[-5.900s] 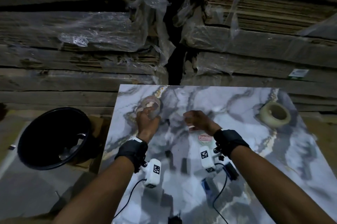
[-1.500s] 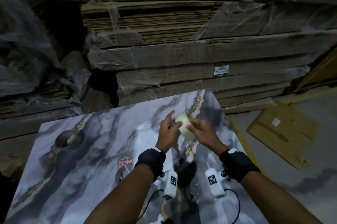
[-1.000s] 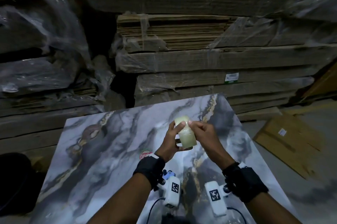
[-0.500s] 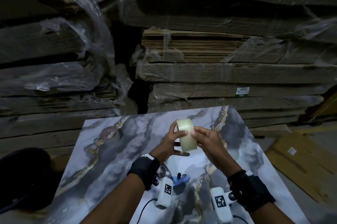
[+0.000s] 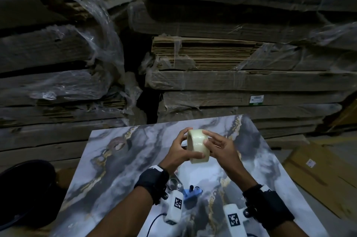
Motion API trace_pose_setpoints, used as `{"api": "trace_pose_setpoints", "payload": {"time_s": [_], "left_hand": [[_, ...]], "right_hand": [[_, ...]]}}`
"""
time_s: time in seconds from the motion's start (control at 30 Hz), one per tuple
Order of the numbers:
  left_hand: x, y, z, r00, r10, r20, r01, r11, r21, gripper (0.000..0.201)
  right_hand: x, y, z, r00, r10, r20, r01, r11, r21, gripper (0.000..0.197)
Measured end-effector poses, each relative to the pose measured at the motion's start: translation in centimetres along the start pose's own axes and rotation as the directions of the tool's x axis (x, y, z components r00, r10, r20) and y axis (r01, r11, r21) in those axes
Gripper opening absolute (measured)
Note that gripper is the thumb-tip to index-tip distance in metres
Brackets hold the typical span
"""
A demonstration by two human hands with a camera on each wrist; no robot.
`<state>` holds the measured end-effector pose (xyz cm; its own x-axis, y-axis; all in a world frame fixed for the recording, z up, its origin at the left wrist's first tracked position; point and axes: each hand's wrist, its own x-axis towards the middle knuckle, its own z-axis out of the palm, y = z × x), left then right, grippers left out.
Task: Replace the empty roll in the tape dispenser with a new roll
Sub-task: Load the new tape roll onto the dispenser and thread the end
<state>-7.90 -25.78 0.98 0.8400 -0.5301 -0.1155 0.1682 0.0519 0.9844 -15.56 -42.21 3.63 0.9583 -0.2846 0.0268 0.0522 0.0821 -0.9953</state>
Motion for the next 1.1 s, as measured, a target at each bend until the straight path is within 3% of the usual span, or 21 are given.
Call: {"api": "trace_pose_setpoints", "payload": {"time_s": [0.17,0.33,0.5,0.6,0.77,0.83,0.97,1.1], "left_hand": [[-0.1,0.2,0.3,0.989,-0.148,0.004,0.147,0.978,-0.148,0.058],[0.0,0.3,0.2,0.956,-0.292,0.028,0.291,0.937,-0.195,0.062],[0.0,0.3,-0.2,0.972,-0.235,0.024,0.236,0.956,-0.173,0.059],[-0.1,0.2,-0.3,0.991,-0.132,0.017,0.133,0.985,-0.114,0.061],[-0.2,0.2,-0.9,0.999,0.039,0.007,-0.039,0.999,-0.016,0.081],[-0.1,0.3,-1.0,0.999,0.043,-0.024,-0.044,0.998,-0.035,0.074],[0.3,0.6,-0.7,0.989,-0.107,-0.101,0.094,0.988,-0.124,0.046],[0.5,0.5,-0.4,0.951,-0.302,-0.060,0.282,0.933,-0.221,0.054]], "right_hand": [[-0.2,-0.5,-0.2,0.999,-0.028,0.040,0.027,1.000,0.013,0.034],[-0.4,0.1,-0.5,0.995,-0.047,0.088,0.047,0.999,0.000,0.037],[-0.3,0.0,-0.4,0.997,-0.034,0.074,0.034,0.999,-0.004,0.028],[-0.1,-0.2,-0.1,0.999,-0.006,0.050,0.005,1.000,0.010,0.019],[0.2,-0.1,0.1,0.999,0.011,0.040,-0.011,1.000,0.011,0.024],[0.3,0.0,0.1,0.998,0.004,0.060,-0.005,1.000,0.018,0.026],[0.2,0.2,0.4,0.997,-0.023,0.068,0.022,1.000,0.019,0.028],[0.3,0.6,0.5,0.998,-0.045,0.052,0.045,0.999,0.006,0.030]]}}
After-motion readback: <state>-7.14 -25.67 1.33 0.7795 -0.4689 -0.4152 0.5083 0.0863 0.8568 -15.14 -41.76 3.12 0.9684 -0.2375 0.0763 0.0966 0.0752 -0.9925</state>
